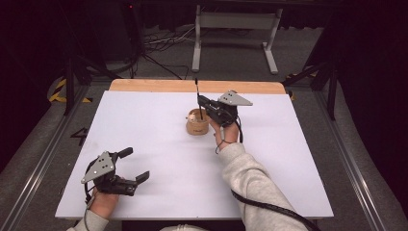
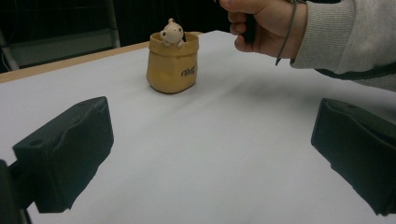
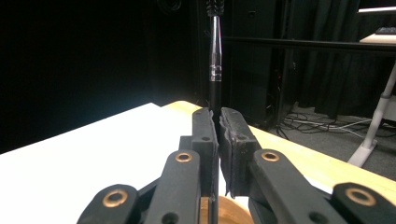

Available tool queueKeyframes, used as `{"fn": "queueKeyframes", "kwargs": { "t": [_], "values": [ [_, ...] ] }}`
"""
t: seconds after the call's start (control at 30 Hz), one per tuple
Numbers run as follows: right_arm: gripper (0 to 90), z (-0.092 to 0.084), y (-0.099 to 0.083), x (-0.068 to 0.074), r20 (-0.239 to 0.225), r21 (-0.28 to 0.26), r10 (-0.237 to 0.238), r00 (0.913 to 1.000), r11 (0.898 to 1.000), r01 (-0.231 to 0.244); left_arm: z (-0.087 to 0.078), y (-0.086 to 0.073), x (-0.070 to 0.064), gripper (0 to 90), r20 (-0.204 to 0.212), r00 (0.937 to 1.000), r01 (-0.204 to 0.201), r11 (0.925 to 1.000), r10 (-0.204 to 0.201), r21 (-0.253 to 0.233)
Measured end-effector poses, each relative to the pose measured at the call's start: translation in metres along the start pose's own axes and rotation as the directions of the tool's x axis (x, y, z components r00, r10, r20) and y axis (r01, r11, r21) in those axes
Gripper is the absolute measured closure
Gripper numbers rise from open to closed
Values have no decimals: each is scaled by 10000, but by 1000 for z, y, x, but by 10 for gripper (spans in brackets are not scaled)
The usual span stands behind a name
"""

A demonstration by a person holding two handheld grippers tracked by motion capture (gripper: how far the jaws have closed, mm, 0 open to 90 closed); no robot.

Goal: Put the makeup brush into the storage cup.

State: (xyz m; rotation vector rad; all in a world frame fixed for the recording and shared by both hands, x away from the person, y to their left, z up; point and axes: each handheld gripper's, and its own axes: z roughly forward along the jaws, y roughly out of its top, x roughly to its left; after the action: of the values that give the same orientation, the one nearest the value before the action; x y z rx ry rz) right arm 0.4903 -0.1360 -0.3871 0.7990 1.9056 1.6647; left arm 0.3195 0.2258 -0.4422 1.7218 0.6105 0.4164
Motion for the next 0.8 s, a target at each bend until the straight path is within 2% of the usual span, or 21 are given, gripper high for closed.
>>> {"fn": "queueKeyframes", "kwargs": {
  "t": [0.73,0.8],
  "values": [
    [845,-1,-14,1,-173,360,139,9998,9993,-133,0,1,-1,0,-2,10000,53,10000,-53,3],
    [799,-2,-15,0,-191,406,178,9997,9990,-170,1,1,-1,0,-4,10000,37,10000,-37,-2]
  ]
}}
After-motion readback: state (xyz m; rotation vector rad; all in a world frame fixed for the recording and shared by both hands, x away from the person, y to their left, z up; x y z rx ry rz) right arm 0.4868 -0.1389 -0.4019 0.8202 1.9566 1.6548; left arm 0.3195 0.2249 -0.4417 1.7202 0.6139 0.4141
